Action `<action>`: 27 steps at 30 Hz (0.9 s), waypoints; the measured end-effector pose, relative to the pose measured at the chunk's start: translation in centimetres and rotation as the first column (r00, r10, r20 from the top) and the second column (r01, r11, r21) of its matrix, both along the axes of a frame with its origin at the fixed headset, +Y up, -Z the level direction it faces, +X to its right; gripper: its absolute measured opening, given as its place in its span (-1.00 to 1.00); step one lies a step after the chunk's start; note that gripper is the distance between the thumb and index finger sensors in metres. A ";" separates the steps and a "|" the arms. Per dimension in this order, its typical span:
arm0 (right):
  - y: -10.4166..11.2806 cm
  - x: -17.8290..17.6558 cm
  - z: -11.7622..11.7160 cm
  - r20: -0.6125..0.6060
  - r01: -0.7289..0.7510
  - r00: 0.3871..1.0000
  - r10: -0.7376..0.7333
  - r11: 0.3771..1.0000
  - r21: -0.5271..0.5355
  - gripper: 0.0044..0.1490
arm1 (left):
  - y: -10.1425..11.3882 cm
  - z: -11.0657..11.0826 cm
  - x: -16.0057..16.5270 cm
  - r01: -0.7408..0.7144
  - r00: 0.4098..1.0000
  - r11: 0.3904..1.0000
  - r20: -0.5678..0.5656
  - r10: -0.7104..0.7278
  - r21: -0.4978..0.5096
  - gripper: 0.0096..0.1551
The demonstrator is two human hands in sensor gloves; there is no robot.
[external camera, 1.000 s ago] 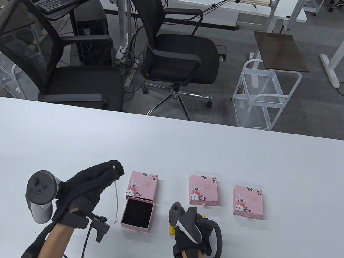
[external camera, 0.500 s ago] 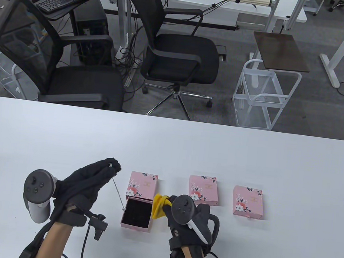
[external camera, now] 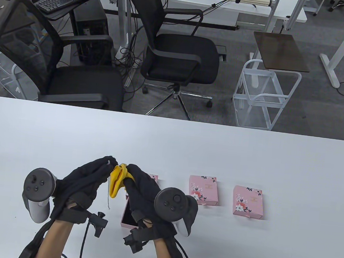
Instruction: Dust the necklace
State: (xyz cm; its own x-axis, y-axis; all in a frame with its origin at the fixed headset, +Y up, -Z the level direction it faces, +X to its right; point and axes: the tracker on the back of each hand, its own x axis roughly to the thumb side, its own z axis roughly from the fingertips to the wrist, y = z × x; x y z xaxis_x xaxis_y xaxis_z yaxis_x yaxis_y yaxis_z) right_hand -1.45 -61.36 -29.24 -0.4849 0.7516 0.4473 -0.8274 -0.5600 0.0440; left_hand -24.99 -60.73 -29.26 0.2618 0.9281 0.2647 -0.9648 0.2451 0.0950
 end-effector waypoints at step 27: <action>-0.7 -1.5 2.9 0.380 -0.099 0.925 -0.017 0.954 0.283 -0.32 | 0.0 1.3 3.7 0.080 0.995 0.997 0.059 -0.080 0.007 -0.60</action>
